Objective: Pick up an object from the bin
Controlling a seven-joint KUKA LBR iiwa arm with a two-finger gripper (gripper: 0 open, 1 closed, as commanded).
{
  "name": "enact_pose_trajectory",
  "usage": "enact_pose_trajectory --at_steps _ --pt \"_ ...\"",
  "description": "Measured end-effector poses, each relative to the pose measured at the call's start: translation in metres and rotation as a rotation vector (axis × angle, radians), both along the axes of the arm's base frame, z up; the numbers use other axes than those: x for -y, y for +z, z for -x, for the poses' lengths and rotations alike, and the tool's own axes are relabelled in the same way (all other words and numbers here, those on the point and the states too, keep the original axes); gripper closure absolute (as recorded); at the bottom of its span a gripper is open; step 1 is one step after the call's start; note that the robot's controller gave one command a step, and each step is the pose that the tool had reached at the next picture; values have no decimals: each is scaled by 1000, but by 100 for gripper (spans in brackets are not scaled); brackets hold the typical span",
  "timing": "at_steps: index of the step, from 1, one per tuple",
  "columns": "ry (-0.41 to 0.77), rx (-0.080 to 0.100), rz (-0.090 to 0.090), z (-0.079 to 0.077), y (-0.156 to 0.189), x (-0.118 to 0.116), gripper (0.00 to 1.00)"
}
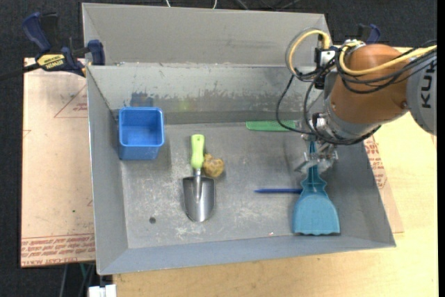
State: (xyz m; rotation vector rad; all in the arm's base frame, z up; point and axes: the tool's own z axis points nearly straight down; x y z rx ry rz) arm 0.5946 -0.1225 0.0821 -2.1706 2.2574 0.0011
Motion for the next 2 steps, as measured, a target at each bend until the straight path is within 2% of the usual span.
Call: enact_pose_trajectory --at_steps 1,2 --pt "-2 -4 -2 1 29 -1 100" --pt "-2 0 -1 0 60 0 100"
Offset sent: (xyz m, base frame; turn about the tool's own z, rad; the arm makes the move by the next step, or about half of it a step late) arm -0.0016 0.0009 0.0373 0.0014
